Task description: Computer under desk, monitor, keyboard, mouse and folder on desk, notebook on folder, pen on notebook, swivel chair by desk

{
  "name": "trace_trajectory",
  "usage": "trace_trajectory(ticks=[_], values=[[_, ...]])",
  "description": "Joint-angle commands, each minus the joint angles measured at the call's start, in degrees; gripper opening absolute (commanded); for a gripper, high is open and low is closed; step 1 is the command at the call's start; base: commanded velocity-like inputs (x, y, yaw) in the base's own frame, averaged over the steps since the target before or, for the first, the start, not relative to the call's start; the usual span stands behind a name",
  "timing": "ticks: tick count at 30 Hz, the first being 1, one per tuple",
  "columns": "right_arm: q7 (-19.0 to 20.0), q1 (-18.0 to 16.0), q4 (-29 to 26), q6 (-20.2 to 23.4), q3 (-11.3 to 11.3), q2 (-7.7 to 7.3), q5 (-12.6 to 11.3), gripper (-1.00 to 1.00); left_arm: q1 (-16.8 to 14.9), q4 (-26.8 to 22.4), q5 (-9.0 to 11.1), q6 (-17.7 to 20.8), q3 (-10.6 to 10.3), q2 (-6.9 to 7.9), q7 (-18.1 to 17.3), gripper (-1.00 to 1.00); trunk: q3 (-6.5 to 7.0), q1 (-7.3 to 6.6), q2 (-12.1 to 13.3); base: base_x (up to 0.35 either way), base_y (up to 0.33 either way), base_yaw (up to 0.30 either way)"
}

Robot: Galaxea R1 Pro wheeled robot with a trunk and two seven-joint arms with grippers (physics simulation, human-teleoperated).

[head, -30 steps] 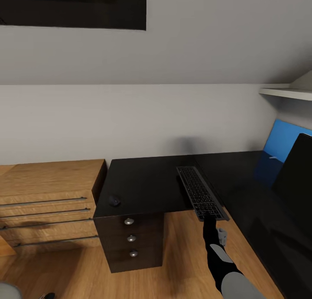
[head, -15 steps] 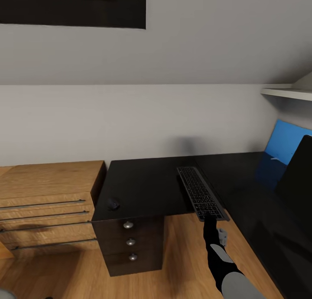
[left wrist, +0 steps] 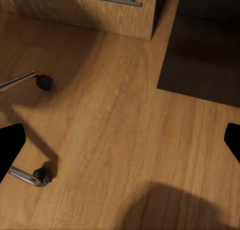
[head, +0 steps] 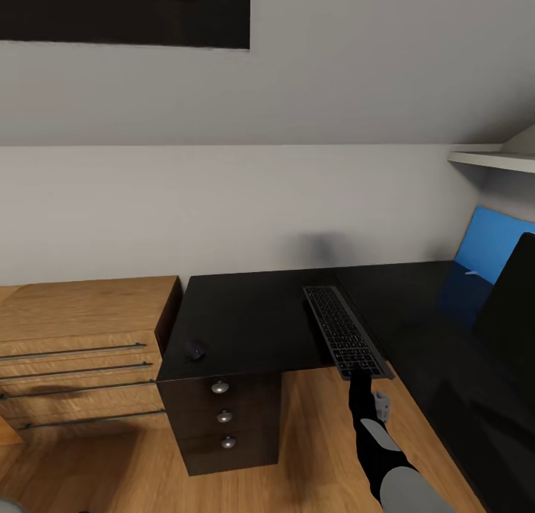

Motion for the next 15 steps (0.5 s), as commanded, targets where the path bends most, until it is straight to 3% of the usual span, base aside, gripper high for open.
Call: trace_trajectory(ticks=[1,7,15], values=[[0.3,0.0,0.0,0.0,0.0,-0.01,-0.6,-1.00,0.0,0.0,0.0,-0.2,0.1,-0.04,0.1,1.00,-0.06,0.00,0.0,0.000,0.000,0.000],[0.3,0.0,0.0,0.0,0.0,-0.17,-0.5,-1.00,0.0,0.0,0.0,-0.2,0.1,0.01,0.1,1.00,-0.06,0.00,0.0,0.000,0.000,0.000],[0.3,0.0,0.0,0.0,0.0,-0.37,-0.4,-1.00,0.0,0.0,0.0,-0.2,0.0,-0.02,0.2,1.00,-1.50,1.76,-3.2,0.000,0.000,0.000]])
